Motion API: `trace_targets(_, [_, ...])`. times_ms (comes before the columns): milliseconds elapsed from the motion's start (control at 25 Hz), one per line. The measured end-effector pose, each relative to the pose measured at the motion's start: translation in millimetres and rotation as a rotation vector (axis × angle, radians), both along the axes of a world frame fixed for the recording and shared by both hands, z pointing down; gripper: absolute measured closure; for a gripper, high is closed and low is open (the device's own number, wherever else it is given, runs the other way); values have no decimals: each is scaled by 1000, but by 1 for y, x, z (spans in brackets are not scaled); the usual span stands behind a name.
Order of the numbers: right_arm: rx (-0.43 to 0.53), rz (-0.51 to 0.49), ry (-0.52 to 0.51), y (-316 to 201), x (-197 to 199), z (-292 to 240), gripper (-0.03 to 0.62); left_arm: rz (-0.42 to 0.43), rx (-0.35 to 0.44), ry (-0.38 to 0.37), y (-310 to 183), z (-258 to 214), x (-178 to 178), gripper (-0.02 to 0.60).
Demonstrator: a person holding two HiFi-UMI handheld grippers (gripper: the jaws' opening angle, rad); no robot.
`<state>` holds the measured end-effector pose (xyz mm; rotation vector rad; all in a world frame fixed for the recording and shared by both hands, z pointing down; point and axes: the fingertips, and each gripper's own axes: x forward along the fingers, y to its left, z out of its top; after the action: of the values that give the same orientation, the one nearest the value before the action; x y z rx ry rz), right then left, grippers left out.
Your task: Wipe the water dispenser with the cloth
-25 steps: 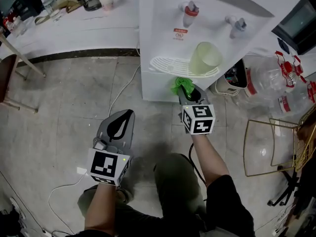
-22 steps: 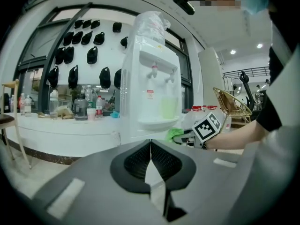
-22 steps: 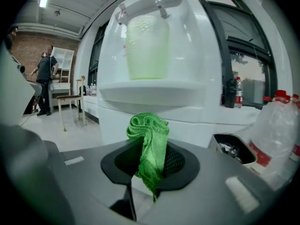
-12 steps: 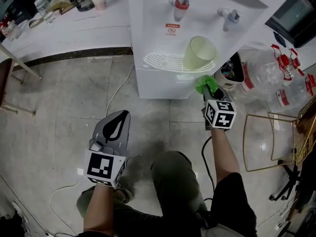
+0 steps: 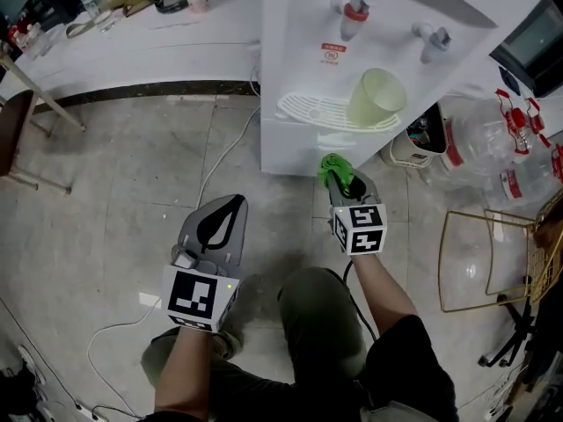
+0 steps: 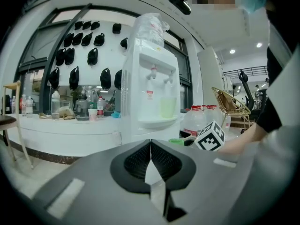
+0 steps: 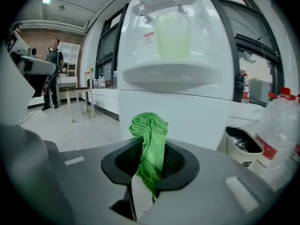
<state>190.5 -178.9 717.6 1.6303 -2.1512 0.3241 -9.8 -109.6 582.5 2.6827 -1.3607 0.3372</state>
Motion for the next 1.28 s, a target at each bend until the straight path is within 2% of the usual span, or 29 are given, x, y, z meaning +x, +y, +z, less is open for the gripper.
trace_targets(120, [-13, -118, -17, -8, -60, 10, 499, -5, 10, 14, 0, -2, 1, 580])
trace_targets(240, [-8, -185, -26, -24, -106, 14, 499, -6, -11, 18, 3, -5, 1, 578])
trace_targets(360, [-13, -189, -30, -44, -130, 23, 499, -11, -20, 16, 6, -9, -3, 578])
trace_targets(520, [-37, -159, -26, -59, -136, 37, 499, -23, -21, 17, 9, -9, -8, 578])
trace_targets(720, [-35, -136, -16, -61, -117, 39, 499, -27, -25, 29, 10, -11, -9, 578])
trace_targets(840, [-35, -107, 0, -55, -92, 37, 499, -11, -22, 34, 9, -9, -1, 578])
trace_targets(1080, [-39, -22, 27, -46, -17, 36, 497, 43, -26, 41, 7, -6, 24, 579])
trace_targets(1280, [-66, 127, 49, -34, 64, 47, 497, 64, -34, 29, 9, -2, 34, 578])
